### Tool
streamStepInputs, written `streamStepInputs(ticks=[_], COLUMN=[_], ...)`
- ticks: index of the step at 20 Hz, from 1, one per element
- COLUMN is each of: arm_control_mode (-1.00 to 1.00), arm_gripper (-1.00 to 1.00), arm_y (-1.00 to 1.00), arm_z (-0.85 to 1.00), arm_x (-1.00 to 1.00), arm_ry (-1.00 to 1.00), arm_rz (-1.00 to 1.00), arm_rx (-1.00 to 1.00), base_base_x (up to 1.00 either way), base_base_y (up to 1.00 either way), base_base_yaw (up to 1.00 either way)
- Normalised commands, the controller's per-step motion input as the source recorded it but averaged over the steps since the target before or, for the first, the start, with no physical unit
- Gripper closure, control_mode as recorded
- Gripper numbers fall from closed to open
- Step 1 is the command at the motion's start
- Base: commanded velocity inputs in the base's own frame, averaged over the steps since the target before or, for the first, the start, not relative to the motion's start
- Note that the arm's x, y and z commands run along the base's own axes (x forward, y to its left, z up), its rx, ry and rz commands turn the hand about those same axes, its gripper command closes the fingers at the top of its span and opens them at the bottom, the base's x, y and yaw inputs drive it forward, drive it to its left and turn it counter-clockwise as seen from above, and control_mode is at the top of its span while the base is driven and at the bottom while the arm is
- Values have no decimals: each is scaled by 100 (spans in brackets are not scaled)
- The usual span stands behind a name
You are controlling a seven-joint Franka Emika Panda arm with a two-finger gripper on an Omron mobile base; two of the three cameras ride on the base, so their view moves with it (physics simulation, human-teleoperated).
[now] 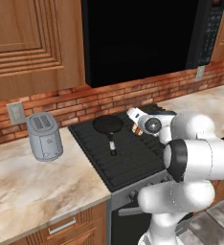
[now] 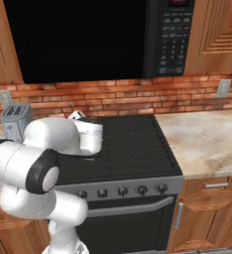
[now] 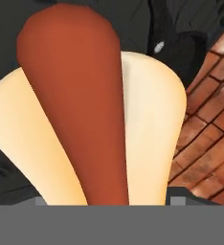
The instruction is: Place the cold items (carrot and squash) from the fridge in one tupperware on the dining counter. Place the warm items (hot dog and kebab skewer) in the stove area in another tupperware.
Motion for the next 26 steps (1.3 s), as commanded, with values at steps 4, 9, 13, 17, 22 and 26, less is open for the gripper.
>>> streamStepInputs(ticks=[4, 9, 13, 17, 22, 26], arm_control_mode=[-100, -100, -100, -100, -100, -100], arm_gripper=[100, 100, 100, 100, 100, 100], arm_y=[-46, -47, -40, -38, -40, 0], arm_z=[100, 100, 100, 100, 100, 62], arm_x=[-94, -78, -65, -56, -68, -16], arm_ry=[21, 9, 11, 9, 2, -36], arm_rz=[-16, -5, -1, 0, 3, -9], arm_rx=[18, 15, 8, 5, 10, 7], base_base_x=[0, 0, 0, 0, 0, 0], base_base_y=[0, 0, 0, 0, 0, 0], base_base_yaw=[0, 0, 0, 0, 0, 0])
